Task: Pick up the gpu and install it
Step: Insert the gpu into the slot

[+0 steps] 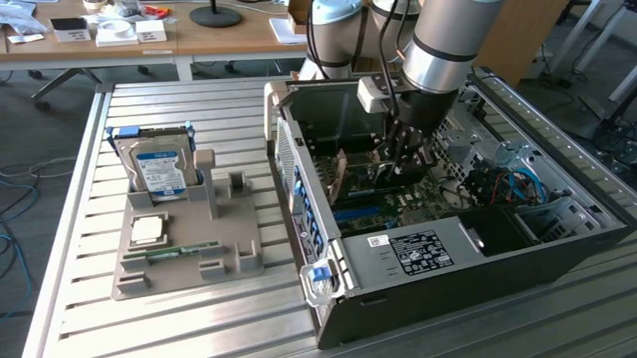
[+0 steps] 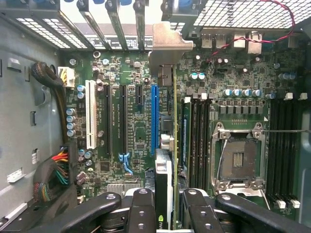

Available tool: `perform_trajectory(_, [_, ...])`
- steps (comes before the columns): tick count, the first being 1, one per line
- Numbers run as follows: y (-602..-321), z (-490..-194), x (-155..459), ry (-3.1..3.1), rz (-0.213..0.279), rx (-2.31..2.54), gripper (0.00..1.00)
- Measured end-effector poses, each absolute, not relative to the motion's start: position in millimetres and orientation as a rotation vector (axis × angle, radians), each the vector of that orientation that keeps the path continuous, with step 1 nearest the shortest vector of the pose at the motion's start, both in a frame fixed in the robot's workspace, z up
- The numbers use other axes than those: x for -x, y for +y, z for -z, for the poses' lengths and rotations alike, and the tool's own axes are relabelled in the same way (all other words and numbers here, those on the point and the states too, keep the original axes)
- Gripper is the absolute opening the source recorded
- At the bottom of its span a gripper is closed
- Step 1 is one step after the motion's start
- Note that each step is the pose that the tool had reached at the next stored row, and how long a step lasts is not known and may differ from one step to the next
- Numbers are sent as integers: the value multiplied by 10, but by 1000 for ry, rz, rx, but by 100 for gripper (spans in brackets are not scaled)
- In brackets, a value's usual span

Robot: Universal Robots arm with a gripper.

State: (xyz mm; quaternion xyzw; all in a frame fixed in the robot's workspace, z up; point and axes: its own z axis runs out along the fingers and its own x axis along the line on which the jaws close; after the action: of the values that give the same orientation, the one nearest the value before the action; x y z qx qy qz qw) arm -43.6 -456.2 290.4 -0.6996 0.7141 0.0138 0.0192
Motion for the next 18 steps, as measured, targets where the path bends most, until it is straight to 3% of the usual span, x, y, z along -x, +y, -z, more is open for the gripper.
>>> perform_trajectory(18, [-4606, -2856, 472, 2216, -43, 2172, 27])
